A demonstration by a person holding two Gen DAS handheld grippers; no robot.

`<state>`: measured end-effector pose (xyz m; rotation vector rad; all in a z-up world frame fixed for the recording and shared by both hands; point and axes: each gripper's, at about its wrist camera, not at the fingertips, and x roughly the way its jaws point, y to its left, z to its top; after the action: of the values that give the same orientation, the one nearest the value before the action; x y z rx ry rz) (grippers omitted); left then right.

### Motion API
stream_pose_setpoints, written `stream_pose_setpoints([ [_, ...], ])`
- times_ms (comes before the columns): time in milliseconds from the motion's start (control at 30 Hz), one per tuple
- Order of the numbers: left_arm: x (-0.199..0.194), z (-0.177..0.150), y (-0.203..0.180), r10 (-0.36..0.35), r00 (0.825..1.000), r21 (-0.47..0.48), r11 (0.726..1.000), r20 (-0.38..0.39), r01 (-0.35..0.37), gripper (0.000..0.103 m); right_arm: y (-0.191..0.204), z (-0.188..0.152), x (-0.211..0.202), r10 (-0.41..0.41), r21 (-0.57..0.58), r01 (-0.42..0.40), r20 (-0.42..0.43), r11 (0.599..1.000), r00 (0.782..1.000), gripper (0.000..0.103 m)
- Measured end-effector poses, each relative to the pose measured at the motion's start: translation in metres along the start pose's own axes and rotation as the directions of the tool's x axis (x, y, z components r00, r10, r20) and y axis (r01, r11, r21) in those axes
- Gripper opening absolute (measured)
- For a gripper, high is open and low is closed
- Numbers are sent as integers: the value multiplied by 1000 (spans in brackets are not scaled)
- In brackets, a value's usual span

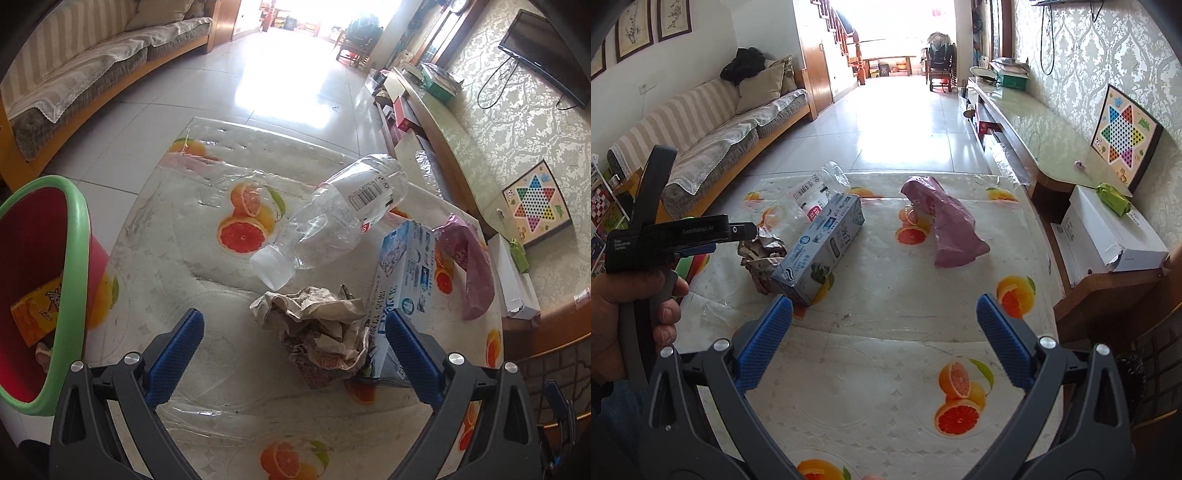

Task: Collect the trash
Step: 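Grasp the crumpled brown paper on the table with the left tool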

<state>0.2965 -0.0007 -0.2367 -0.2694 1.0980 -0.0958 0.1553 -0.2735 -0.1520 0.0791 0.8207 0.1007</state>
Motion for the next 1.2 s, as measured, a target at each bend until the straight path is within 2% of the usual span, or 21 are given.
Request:
stream_pose_setpoints([
  [67,10,-1,-2,23,1000,-5,1000,-21,-24,85,-5,-2,0,-1,8,1,2,1000,1000,98],
  [200,26,-3,-6,40,998,10,999,-52,-40,82,-14,-7,1,-2,30,2,1,1000,1000,98],
  [300,35,-5,-10,18,998,-1,1000,-67,-18,80,-18,-10,4,-3,41,3,-6,999,1000,98],
  [367,38,-5,-14,2,997,-3,1000,-72,-2,74,-22,-12,5,-5,49,5,-8,999,1000,98],
  [400,40,-6,-16,-13,997,-1,1000,-76,13,69,-23,-13,6,-5,53,5,-11,999,1000,98],
  [467,41,-6,-23,-40,996,13,999,-84,41,50,-26,-15,8,-7,58,8,-14,998,1000,98],
  [567,37,-7,-33,-29,997,51,998,-77,33,43,-27,-13,10,-13,60,14,-15,998,1000,98],
  [733,19,-5,-32,-4,999,98,995,-36,8,41,-27,0,18,-16,51,16,-6,999,1000,98],
  [833,2,-5,-28,10,1000,134,991,3,-10,41,-19,14,27,15,52,-15,-7,999,1000,98],
  [933,-20,-3,-20,21,999,171,985,48,-29,41,-1,28,37,46,32,-46,0,998,999,98],
  [1200,-74,-14,13,22,991,204,978,133,-49,40,59,50,84,92,-6,-92,-51,996,994,98],
])
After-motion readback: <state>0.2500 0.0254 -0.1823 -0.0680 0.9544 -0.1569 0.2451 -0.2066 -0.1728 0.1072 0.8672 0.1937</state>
